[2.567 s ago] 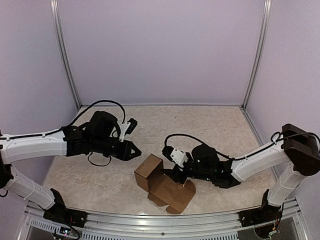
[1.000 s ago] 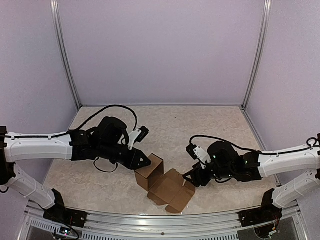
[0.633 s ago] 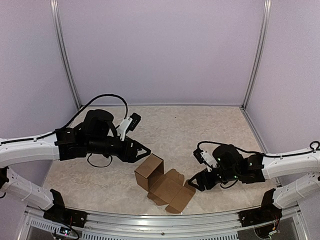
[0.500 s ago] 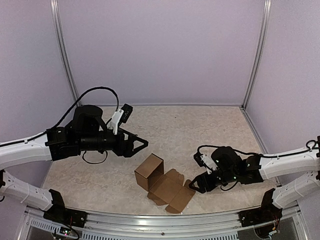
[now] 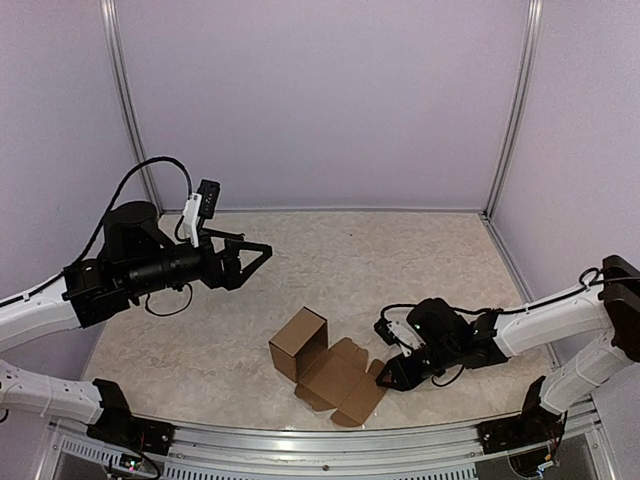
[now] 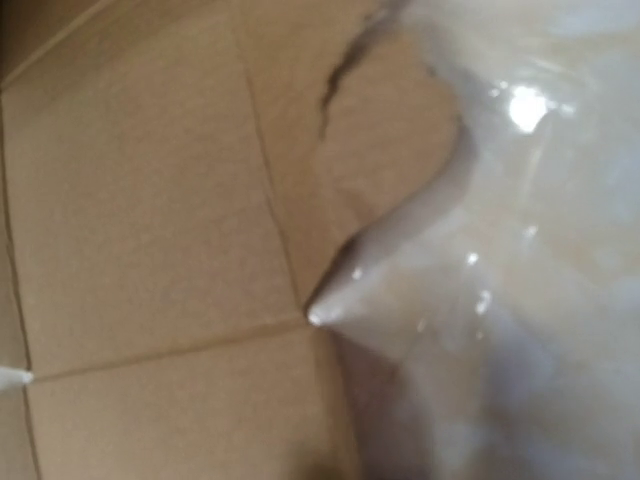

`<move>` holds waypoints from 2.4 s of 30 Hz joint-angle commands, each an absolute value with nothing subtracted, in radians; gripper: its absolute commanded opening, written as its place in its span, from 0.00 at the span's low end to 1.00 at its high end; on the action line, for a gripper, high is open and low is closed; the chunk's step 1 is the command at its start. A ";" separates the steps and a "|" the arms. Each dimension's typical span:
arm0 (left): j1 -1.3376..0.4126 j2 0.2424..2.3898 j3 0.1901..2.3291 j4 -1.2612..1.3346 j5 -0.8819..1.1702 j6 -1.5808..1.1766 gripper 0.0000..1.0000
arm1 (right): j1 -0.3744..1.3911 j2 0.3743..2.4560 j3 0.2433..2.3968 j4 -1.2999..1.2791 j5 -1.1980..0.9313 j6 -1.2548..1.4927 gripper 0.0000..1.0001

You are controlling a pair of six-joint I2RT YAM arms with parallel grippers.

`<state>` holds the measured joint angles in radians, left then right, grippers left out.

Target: Fold the paper box

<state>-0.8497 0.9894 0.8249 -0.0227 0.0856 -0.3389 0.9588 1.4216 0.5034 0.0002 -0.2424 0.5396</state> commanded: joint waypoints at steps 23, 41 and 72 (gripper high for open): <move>-0.744 0.855 0.724 -0.162 -0.061 -0.359 0.99 | 0.965 1.376 0.944 -0.524 -0.098 0.016 0.00; -0.746 0.989 0.703 -0.036 0.061 -0.379 0.99 | 0.966 1.426 1.366 -0.999 0.127 -0.609 0.00; -0.825 1.442 0.798 0.154 0.163 -0.465 0.99 | 1.057 1.904 1.990 -1.391 0.460 -0.925 0.00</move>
